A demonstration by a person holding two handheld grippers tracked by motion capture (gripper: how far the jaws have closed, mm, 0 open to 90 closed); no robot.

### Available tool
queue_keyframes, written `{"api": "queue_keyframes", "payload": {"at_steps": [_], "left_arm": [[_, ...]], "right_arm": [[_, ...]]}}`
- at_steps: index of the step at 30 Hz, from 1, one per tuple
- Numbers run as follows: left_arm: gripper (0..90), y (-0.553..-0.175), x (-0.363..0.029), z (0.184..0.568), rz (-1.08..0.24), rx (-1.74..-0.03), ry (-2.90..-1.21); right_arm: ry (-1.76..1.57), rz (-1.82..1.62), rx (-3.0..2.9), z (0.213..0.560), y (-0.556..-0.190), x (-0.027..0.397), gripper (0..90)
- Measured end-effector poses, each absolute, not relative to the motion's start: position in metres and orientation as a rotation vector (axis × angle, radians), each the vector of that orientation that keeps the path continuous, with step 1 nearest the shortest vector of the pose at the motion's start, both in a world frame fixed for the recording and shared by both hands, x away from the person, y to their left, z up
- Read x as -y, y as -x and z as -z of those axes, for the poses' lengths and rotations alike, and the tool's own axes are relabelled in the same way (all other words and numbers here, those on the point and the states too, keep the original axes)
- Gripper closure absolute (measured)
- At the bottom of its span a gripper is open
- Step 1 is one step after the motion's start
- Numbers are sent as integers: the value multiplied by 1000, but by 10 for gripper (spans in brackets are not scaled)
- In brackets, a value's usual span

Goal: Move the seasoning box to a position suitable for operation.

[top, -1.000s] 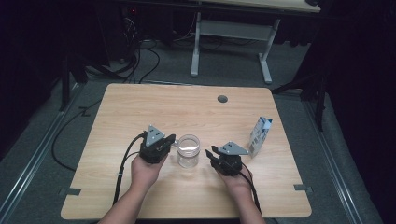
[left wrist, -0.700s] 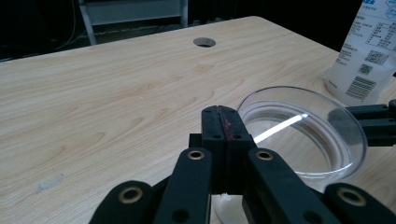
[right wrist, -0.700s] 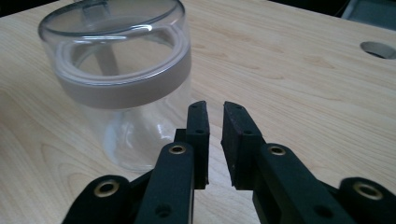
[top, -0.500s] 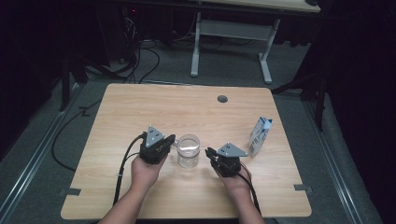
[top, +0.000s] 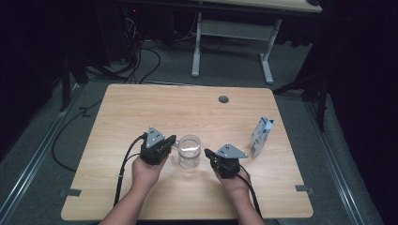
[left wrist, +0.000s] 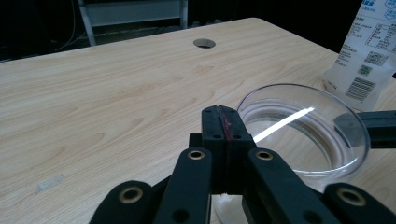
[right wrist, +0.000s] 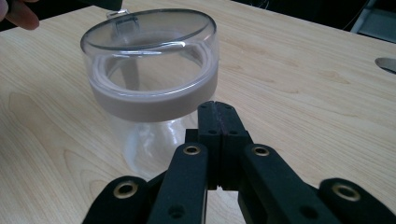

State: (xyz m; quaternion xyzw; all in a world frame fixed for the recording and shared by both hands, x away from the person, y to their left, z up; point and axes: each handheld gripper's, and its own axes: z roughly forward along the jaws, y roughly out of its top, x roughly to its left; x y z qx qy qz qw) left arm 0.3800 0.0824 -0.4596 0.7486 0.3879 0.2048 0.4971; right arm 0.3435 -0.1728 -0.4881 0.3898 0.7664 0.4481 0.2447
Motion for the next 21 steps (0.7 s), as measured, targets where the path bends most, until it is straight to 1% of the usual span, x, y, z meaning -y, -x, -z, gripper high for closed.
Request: {"api": "queue_keyframes", "payload": {"at_steps": [12,21], "left_arm": [[900,-381,-83,461,-490,-946,-1811],[900,-381,-84,461,-489,-950,-1809]], "right_arm": [[-1020,-1257,-2064,478,-338,168,900],[-970,-1260,-2083,474,-337,157,900]]}}
